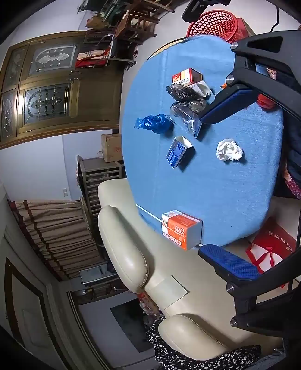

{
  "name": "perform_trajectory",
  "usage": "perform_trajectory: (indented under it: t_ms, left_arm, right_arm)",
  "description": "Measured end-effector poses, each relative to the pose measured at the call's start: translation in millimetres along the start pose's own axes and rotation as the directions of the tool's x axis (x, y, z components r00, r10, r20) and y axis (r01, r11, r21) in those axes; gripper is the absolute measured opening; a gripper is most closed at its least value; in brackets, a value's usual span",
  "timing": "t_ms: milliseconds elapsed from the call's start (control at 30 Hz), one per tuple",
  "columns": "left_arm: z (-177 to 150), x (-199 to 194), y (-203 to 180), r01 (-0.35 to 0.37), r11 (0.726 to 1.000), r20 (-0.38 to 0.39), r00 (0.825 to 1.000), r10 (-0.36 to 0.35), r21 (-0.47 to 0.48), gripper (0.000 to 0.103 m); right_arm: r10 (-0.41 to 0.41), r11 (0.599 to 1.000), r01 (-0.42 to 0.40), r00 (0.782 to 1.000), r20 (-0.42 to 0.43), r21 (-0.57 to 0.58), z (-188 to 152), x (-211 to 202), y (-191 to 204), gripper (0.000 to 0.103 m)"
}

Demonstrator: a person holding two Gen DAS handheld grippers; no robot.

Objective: Collect trash

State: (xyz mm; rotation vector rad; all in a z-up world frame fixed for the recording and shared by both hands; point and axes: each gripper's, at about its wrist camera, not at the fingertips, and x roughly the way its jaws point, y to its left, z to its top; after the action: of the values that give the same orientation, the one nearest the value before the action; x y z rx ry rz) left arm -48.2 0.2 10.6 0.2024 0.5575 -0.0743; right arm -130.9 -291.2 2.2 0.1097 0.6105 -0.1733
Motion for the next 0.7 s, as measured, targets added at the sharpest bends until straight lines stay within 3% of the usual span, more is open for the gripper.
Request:
perform_trajectory:
  t_ms: [700]
  left_arm:
    - [-3.1, 5.7, -3.6, 0.018, 1.0, -0.04, 0.999, -0.017, 0.014, 0.103]
  right_arm:
    - [0.006, 1.0, -0.006, 1.0, -0.022, 0.022, -2.3, 7.8, -2.1, 0.103]
